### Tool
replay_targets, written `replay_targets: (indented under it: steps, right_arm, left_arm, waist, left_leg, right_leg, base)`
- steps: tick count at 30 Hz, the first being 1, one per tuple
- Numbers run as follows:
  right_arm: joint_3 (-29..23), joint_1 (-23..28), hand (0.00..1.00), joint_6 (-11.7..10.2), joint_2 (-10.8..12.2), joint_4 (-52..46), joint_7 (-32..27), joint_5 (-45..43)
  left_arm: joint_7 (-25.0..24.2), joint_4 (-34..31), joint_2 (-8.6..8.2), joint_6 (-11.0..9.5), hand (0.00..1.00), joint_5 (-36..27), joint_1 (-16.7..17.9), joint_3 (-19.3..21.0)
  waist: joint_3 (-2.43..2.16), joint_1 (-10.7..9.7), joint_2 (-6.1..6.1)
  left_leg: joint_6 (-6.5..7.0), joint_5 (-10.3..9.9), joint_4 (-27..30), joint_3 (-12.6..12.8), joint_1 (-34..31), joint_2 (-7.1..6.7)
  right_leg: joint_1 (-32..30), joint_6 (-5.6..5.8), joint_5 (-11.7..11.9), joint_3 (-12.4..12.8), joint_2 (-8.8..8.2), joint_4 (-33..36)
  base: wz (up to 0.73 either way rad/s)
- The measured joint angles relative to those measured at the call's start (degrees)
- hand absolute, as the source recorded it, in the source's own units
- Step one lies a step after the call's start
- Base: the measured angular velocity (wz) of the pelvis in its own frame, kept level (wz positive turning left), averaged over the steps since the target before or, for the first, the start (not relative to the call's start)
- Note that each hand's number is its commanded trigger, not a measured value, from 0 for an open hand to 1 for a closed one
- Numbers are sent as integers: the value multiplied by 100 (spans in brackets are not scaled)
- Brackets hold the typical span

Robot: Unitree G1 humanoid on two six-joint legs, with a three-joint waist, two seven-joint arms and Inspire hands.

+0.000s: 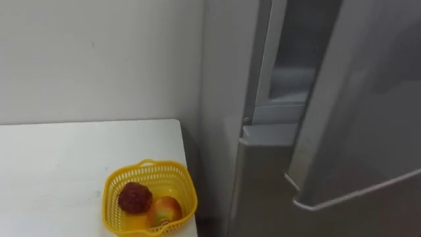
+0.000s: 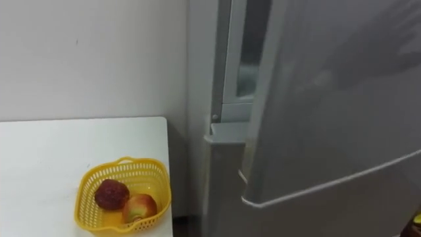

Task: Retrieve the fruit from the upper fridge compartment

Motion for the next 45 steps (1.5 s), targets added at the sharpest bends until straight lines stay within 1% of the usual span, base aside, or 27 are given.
replay_targets:
  steps: [1, 2, 3, 4, 5, 6, 7, 9, 10, 11, 12, 13, 15, 18, 20, 21, 24, 27, 30, 33, 35, 36, 38, 43, 44, 45]
  right_arm:
    - [68, 0, 0, 18, 0, 2, 67, 0]
    - [157, 0, 0, 61, 0, 6, 204, 0]
    - [195, -11, 0, 93, 0, 44, 351, -19]
    - [228, -45, 0, 93, 0, 104, 406, -75]
    - [298, -148, 0, 95, 0, 268, 513, -191]
    - [327, -159, 0, 97, -1, 371, 625, -193]
    - [346, -174, 0, 98, 0, 433, 692, -193]
    - [365, -266, 0, 221, -1, 652, 996, -183]
    - [372, -289, 0, 230, -1, 702, 1063, -183]
    - [387, -356, 0, 225, 4, 751, 1142, -161]
    - [385, -418, 0, 216, -21, 830, 1230, -157]
    - [388, -455, 0, 217, -24, 893, 1285, -156]
    - [550, -597, 0, 196, -24, 1080, 1351, -173]
    - [628, -747, 0, 194, -24, 1116, 1353, -166]
    - [646, -775, 0, 203, -24, 1118, 1382, -135]
    - [679, -793, 0, 205, -24, 1127, 1374, -100]
    - [770, -879, 0, 211, -25, 1225, 1386, -108]
    - [798, -970, 0, 216, -28, 1347, 1447, -101]
    - [812, -1012, 0, 214, -28, 1461, 1479, -82]
    - [806, -1038, 0, 214, -28, 1544, 1509, -115]
    - [805, -1038, 0, 215, -28, 1550, 1507, -115]
    - [805, -1038, 0, 215, -28, 1551, 1503, -113]
    - [807, -1038, 0, 215, -28, 1549, 1478, -170]
    - [806, -1021, 0, 215, -27, 1486, 1193, -390]
    - [796, -1020, 0, 213, -27, 1485, 1088, -475]
    - [794, -1017, 0, 209, -27, 1481, 977, -531]
  left_arm:
    - [1, 0, 5, 0, 0, -1, -7, -41]
    - [0, 0, 6, -1, 0, -6, -35, -101]
    - [-1, 0, 6, -6, 0, 4, -44, -137]
    - [0, 5, 9, -6, 0, 14, -34, -140]
    - [1, 18, 18, 2, 0, 42, -10, -140]
    - [3, 18, 30, 5, 0, 49, -5, -141]
    - [4, 18, 37, 7, 0, 47, -6, -144]
    - [4, 18, 54, 55, 0, 37, -5, -151]
    - [4, 18, 53, 75, 0, 36, -8, -156]
    - [1, 18, 50, 129, 0, 38, -6, -182]
    - [-8, 19, 47, 165, 0, 43, 14, -209]
    - [-17, 19, 48, 179, 0, 43, 14, -209]
    - [-35, 16, 64, 216, 0, 48, 19, -208]
    - [-49, 2, 76, 255, 0, 47, 11, -208]
    - [-55, 2, 94, 298, 0, 46, 23, -208]
    - [-57, 3, 114, 320, 0, 47, 34, -209]
    - [-65, -1, 117, 389, 0, 52, 94, -208]
    - [-69, -2, 118, 426, 0, 53, 113, -208]
    - [-70, -42, 125, 449, 0, 53, 171, -208]
    - [-69, -115, 141, 452, 0, 54, 208, -208]
    - [-69, -116, 140, 456, 0, 54, 208, -208]
    - [-68, -145, 142, 464, 0, 52, 204, -207]
    - [-58, -183, 147, 465, 0, 48, 222, -207]
    - [53, -42, 146, 416, 0, 50, 214, -209]
    - [56, -43, 145, 416, 0, 51, 231, -209]
    - [57, -43, 145, 416, 0, 53, 244, -208]
  waist:
    - [5, 20, -17]
    - [25, 72, -61]
    - [45, 128, -121]
    - [48, 149, -157]
    - [57, 185, -236]
    - [50, 245, -292]
    - [47, 262, -282]
    - [36, 267, -401]
    - [27, 283, -413]
    - [9, 325, -409]
    - [17, 345, -378]
    - [16, 346, -367]
    - [11, 400, -296]
    - [-27, 426, -212]
    - [-31, 425, -183]
    - [-28, 428, -181]
    - [-23, 431, -189]
    - [-15, 435, -211]
    - [-6, 436, -207]
    - [-14, 429, -237]
    - [-16, 428, -236]
    - [-29, 424, -258]
    - [-30, 426, -256]
    - [-32, 398, -241]
    - [-48, 393, -248]
    - [-49, 383, -239]
  left_leg:
    - [-2, 1, 12, -6, 2, 0]
    - [-6, 6, 34, -21, 1, -1]
    - [-8, 7, 57, -43, -8, -3]
    - [-8, 7, 76, -47, -15, -3]
    - [-8, 5, 109, -54, -26, -1]
    - [-10, 3, 138, -70, -51, 4]
    - [-9, 2, 154, -82, -67, 5]
    - [0, -4, 236, -193, -152, -2]
    - [1, -4, 248, -218, -174, -5]
    - [5, -6, 291, -245, -223, -3]
    - [14, -12, 311, -255, -255, -2]
    - [19, -14, 316, -256, -256, -1]
    - [26, -24, 278, -284, -242, -6]
    - [28, -24, 276, -312, -209, -13]
    - [24, -19, 284, -338, -196, -14]
    - [17, -14, 285, -363, -175, -13]
    - [0, -3, 284, -379, -148, -5]
    - [-8, 7, 321, -380, -159, -3]
    - [-8, 8, 346, -381, -149, -3]
    - [-7, 9, 368, -384, -158, -2]
    - [-6, 9, 377, -384, -162, -3]
    - [-6, 9, 378, -383, -156, -3]
    - [-5, 10, 371, -367, -145, -3]
    - [-3, 12, 335, -349, -109, -3]
    - [-3, 12, 329, -349, -121, -3]
    - [-3, 11, 329, -349, -129, -3]
  right_leg:
    - [10, -6, -4, -1, 0, -1]
    - [23, -11, -7, -3, -6, -4]
    - [32, -23, -16, -16, -23, -6]
    - [32, -26, -25, -18, -27, -6]
    - [-10, -26, -45, -24, -32, -12]
    - [-18, -27, -49, -44, -33, -17]
    - [-18, -28, -48, -74, -38, -23]
    - [-25, -28, -36, -181, -52, -53]
    - [-21, -24, -26, -196, -50, -78]
    - [6, -22, 14, -237, -28, -101]
    - [32, -18, 38, -289, -24, -102]
    - [36, -16, 41, -317, -31, -102]
    - [62, -12, 45, -336, -34, -101]
    - [100, -10, 48, -368, -46, -91]
    - [129, -14, 51, -417, -70, -90]
    - [157, -15, 51, -470, -78, -90]
    - [175, -22, 54, -494, -79, -80]
    - [170, -46, 47, -508, -81, -108]
    - [159, -50, 43, -513, -83, -109]
    - [161, -50, 43, -515, -83, -108]
    - [165, -49, 43, -514, -84, -109]
    - [171, -48, 44, -504, -82, -108]
    - [182, -46, 46, -480, -76, -108]
    - [223, -43, 50, -486, -68, -111]
    - [181, -43, 50, -481, -67, -112]
    - [179, -43, 50, -480, -66, -117]
  base:
    - [3]
    - [6]
    - [6]
    - [6]
    - [6]
    - [8]
    - [19]
    - [26]
    - [20]
    - [11]
    - [7]
    - [0]
    - [2]
    - [2]
    - [7]
    - [9]
    - [1]
    - [0]
    - [0]
    - [0]
    - [0]
    - [0]
    - [-2]
    - [-1]
    - [0]
    - [0]
